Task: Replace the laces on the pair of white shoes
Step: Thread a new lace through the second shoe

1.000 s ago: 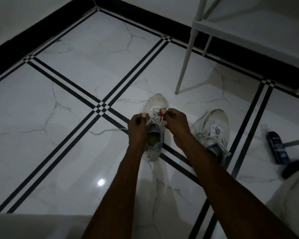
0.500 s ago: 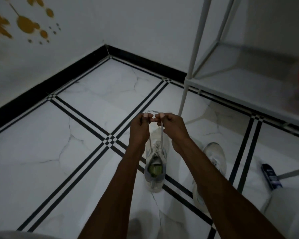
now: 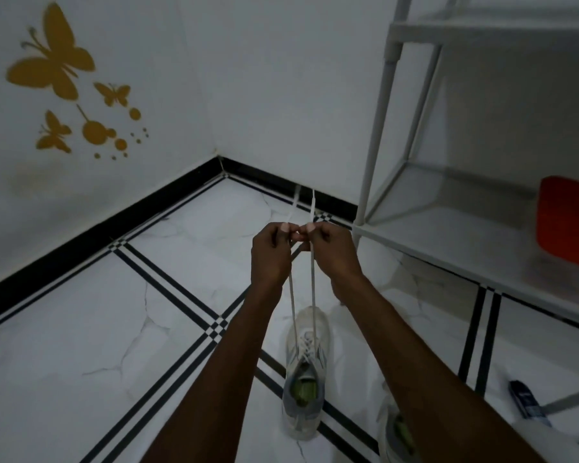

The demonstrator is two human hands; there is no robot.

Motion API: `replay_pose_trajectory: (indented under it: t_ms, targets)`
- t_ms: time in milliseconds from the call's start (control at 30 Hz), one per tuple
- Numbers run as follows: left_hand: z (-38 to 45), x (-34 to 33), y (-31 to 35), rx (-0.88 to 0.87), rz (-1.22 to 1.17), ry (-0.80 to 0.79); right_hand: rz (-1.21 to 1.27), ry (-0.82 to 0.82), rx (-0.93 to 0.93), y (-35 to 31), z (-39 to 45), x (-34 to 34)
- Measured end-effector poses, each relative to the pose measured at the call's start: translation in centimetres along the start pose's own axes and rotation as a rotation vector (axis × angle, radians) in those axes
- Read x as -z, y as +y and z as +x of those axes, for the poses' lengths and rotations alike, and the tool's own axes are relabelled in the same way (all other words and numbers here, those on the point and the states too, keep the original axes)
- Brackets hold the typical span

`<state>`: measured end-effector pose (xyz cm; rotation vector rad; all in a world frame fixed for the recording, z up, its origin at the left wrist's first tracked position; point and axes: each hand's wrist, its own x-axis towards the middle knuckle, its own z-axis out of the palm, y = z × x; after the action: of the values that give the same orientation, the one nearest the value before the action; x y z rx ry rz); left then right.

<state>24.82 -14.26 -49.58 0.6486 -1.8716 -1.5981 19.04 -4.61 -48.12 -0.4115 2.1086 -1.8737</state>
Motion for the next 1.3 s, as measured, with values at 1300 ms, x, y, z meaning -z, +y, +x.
replay_pose_trajectory:
  t_ms: [1300]
  targets:
    - [-0.7, 1.0, -0.5, -0.01, -0.083, 0.125, 0.011, 0.166, 0.064, 1.2, -0.2, 0.4]
